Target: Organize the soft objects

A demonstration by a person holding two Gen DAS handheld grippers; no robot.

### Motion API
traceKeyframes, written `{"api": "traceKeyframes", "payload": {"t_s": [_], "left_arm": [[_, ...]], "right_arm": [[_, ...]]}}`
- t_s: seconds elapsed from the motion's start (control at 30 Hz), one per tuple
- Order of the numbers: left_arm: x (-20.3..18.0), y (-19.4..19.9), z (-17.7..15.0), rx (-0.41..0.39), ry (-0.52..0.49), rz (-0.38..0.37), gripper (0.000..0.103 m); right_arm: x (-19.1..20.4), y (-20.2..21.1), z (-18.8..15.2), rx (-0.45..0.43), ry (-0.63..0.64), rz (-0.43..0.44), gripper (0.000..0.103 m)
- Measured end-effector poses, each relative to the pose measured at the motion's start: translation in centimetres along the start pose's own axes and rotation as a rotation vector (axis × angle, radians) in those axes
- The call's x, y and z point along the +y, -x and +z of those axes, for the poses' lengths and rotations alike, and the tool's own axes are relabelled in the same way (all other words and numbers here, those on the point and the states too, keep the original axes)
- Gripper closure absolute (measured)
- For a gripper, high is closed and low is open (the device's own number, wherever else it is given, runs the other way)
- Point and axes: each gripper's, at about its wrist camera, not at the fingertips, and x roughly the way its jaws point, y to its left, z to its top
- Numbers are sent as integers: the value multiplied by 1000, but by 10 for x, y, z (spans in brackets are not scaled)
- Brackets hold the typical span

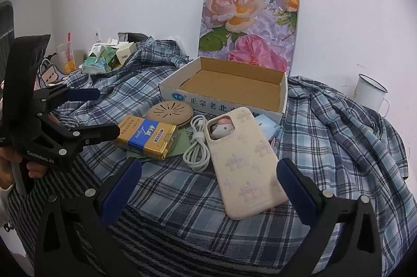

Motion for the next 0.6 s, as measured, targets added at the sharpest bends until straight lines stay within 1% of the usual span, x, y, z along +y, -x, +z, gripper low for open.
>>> {"api": "traceKeyframes", "payload": {"t_s": [0.13, 0.6], "left_arm": [[1, -2, -1, 9, -2, 1, 0], [0, 0, -1, 1, -20, 7, 0]], "right_arm": [[0, -1, 0, 10, -2, 1, 0], [-1, -1, 1, 8, -4, 2, 0]]}}
